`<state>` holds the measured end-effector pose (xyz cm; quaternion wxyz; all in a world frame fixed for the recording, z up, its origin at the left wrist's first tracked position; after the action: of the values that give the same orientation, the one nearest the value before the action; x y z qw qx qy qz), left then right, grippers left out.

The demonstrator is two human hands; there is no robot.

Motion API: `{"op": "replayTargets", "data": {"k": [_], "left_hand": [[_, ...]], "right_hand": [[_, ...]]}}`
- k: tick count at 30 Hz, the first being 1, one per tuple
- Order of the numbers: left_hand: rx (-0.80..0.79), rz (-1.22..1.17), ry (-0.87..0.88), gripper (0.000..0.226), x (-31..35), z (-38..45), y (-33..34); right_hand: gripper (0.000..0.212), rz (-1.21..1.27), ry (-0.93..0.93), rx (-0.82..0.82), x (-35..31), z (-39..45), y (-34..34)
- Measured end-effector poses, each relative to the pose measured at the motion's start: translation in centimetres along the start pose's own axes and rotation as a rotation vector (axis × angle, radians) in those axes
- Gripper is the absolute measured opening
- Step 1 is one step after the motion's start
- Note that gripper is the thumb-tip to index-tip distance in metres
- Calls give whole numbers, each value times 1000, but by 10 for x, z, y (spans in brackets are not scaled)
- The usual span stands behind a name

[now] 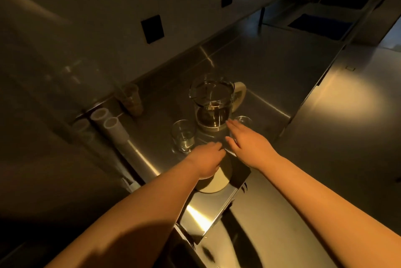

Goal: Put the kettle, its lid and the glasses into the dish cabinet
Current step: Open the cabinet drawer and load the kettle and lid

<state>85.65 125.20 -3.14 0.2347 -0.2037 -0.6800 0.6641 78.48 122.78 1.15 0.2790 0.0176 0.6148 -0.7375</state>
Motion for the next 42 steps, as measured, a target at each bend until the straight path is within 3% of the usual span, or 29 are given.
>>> {"op": "replayTargets", "data": {"k": [6, 11, 16, 28, 42], "left_hand": [[12, 40, 10, 36, -4, 12, 24], [-13, 30, -305, 50, -16, 11, 61], [-76, 6, -426, 48, -20, 5, 92], [-83, -26, -457, 51, -27, 8, 96], [-103, -76, -596, 46, -33, 9, 97]], "right_hand": [[54, -2, -28, 137, 1, 40, -11], [58, -29, -13, 159, 3, 67, -4], [59, -36, -31, 126, 1, 85, 13], [76, -162, -121, 121, -7, 112, 45], [25, -223, -87, 237, 1, 129, 43]]}}
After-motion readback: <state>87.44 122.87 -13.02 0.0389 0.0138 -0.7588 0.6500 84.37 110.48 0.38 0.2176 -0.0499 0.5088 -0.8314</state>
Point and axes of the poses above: each hand's wrist, its own z-axis towards the middle knuckle, its own y-axis out of the palm, x = y × z, the point moved 9 cm from there along z, towards the middle knuckle, and after that the axes turned 12 degrees about x, right-handed, at the moved point
